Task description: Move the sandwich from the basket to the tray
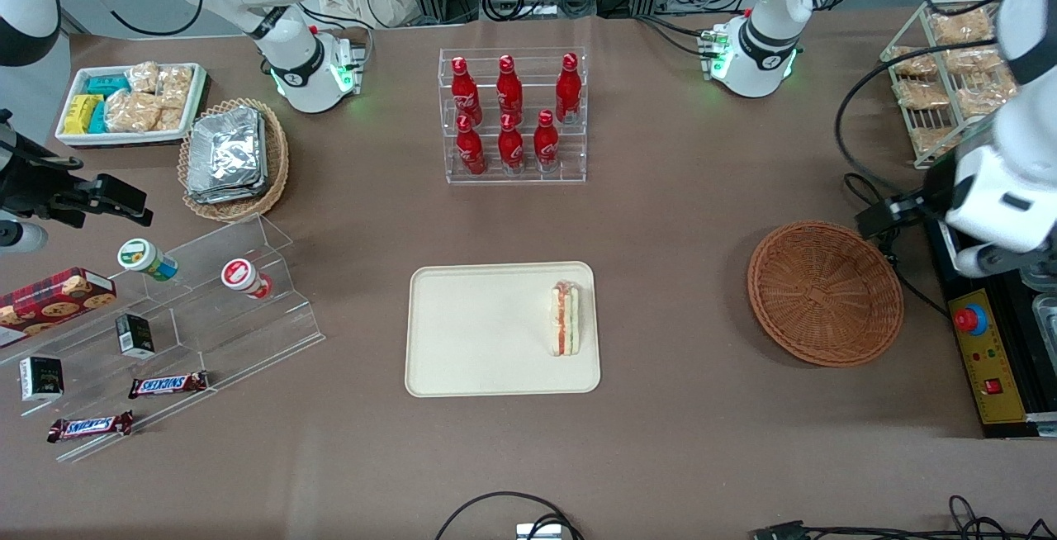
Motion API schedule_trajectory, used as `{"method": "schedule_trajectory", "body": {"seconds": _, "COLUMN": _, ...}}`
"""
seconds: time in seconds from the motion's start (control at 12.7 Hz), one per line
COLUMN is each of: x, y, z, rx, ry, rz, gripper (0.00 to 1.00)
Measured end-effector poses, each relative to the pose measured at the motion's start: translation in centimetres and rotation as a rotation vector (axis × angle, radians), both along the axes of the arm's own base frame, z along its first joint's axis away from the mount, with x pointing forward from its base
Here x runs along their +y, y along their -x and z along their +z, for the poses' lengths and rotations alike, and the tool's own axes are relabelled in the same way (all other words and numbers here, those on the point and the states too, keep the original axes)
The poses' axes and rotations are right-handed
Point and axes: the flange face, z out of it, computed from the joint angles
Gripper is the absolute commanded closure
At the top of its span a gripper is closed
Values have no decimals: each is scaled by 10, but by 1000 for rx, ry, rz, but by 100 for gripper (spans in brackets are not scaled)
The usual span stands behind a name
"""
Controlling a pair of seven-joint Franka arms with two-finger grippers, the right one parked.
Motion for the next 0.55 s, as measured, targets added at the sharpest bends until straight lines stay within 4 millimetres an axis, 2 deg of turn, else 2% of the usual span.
{"method": "schedule_trajectory", "body": {"seconds": 0.24, "x": 36, "y": 32, "z": 24, "rx": -12, "ry": 11, "rz": -110, "gripper": 0}}
{"method": "schedule_trajectory", "body": {"seconds": 0.39, "x": 50, "y": 48, "z": 34, "rx": -10, "ry": 15, "rz": -176, "gripper": 0}}
{"method": "schedule_trajectory", "body": {"seconds": 0.55, "x": 53, "y": 54, "z": 37, "rx": -11, "ry": 17, "rz": -209, "gripper": 0}}
